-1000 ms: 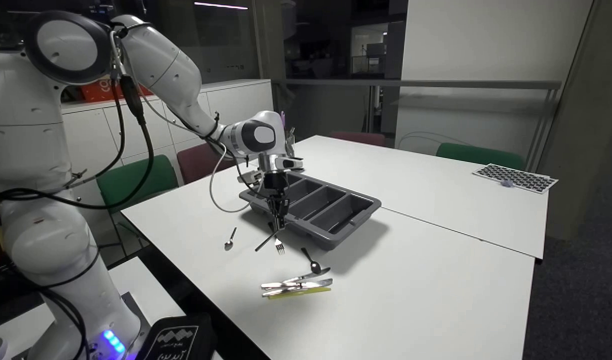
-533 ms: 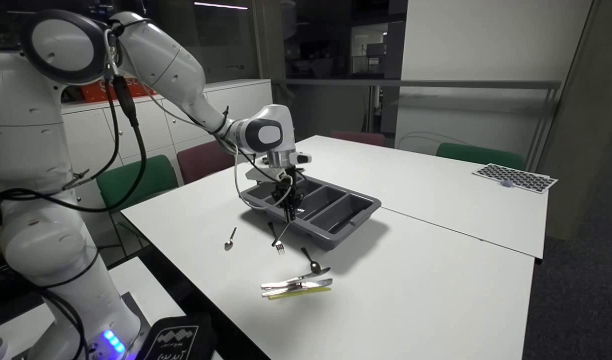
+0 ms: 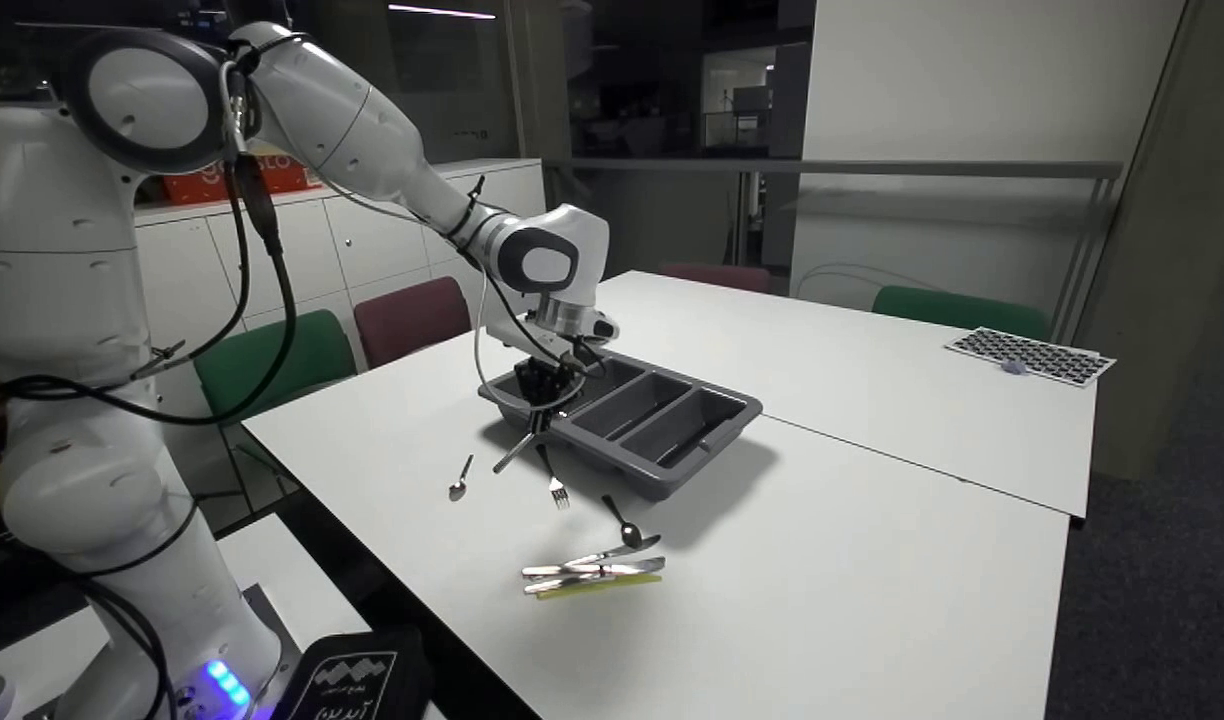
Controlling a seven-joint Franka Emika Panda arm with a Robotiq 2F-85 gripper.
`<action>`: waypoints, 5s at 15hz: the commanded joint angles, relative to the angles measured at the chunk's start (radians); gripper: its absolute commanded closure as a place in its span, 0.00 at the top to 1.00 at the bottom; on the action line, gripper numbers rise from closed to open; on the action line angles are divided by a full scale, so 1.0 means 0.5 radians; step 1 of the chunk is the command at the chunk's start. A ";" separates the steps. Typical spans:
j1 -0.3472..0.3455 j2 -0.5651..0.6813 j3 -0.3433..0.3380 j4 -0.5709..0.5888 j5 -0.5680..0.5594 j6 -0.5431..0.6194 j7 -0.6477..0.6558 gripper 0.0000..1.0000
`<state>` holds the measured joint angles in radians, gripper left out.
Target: Pick up a fork from the table and put it in the second slot from the right of the utensil holder
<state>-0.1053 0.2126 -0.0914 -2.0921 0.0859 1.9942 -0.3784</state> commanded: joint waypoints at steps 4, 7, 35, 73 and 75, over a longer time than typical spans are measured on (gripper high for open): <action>-0.021 0.081 0.005 0.221 0.198 -0.433 0.491 0.02; 0.009 0.093 -0.001 0.237 0.129 -0.381 0.676 0.02; 0.214 0.002 0.038 0.007 -0.935 0.182 0.881 0.02; -0.108 0.695 0.138 1.508 0.012 -0.899 -0.390 0.02; -0.104 0.796 0.140 1.659 -0.024 -0.991 -0.357 0.02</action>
<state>-0.1339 0.5116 -0.0434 -1.4291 0.0882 1.6051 -0.5619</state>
